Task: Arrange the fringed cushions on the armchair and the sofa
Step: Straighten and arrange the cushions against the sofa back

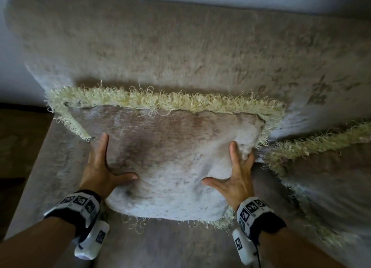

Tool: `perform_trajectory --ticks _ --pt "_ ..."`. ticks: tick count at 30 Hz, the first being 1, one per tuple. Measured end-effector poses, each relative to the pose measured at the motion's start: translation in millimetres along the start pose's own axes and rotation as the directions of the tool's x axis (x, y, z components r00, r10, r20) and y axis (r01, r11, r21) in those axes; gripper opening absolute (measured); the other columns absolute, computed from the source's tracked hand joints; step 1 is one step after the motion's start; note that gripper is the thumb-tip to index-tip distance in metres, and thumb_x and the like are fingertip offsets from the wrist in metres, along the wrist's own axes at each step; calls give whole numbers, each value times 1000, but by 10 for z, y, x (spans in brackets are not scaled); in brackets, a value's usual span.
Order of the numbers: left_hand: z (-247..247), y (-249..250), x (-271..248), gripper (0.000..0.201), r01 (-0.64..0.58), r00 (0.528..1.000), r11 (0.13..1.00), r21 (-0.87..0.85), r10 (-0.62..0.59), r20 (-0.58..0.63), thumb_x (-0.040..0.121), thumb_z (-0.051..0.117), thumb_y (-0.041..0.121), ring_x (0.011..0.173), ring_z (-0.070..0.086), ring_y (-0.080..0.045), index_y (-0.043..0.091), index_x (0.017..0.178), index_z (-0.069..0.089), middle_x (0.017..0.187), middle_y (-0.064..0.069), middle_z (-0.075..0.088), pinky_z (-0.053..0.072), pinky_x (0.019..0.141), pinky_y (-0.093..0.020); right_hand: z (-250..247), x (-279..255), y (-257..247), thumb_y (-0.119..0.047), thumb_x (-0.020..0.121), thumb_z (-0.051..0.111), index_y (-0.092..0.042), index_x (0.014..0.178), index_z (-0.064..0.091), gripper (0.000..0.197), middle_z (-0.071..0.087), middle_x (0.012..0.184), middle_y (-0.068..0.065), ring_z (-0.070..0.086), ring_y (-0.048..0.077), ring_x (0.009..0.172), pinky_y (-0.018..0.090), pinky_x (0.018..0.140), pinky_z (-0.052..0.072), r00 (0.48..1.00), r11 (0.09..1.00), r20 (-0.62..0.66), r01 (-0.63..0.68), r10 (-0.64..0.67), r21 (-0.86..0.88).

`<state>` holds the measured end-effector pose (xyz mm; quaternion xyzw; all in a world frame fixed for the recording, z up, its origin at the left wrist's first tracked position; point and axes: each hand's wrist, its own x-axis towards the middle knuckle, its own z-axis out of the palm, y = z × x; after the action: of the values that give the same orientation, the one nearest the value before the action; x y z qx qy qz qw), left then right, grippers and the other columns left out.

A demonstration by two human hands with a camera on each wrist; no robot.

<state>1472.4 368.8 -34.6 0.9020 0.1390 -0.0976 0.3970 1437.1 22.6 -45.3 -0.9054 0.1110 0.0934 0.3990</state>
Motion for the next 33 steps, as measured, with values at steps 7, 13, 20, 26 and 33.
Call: perform_trajectory --ticks 7,13,20,26,33 --pt "-35 49 -182 132 -39 999 997 -67 38 -19 47 91 37 137 11 4 57 144 4 163 7 15 17 111 -23 -91 -186 -177 -48 49 89 -68 135 -1 125 -4 156 2 10 20 142 30 108 19 1000 998 -1 19 -19 66" --pt "-133 170 -509 135 -56 997 991 -124 48 -64 46 92 41 139 17 -1 68 137 -4 162 12 17 22 113 -28 -367 -366 -470 -42 55 90 -63 136 2 122 3 157 17 11 8 131 32 101 18 991 991 -52 122 -120 46" --pt "-7 323 -743 143 10 994 952 -306 -41 -97 48 93 44 149 20 -11 66 142 -12 161 23 9 25 119 -41 -952 -165 -875 -74 55 70 -52 150 22 108 16 147 7 22 30 142 53 110 32 908 904 -119 375 -403 -205" --pt "380 326 -821 143 102 968 861 -499 -200 -148 62 93 25 141 21 -2 45 153 -16 159 16 11 23 116 -33 -1211 183 -1399 -81 57 70 -45 152 29 109 30 141 18 39 37 130 54 110 38 831 752 62 530 -553 -392" --pt "778 52 -786 138 318 908 742 -590 -417 -34 71 89 18 145 21 -13 36 153 -21 165 -8 11 19 111 -30 -844 513 -1622 -87 56 62 -57 150 14 109 27 145 18 36 41 128 59 105 37 783 578 267 603 -562 -550"
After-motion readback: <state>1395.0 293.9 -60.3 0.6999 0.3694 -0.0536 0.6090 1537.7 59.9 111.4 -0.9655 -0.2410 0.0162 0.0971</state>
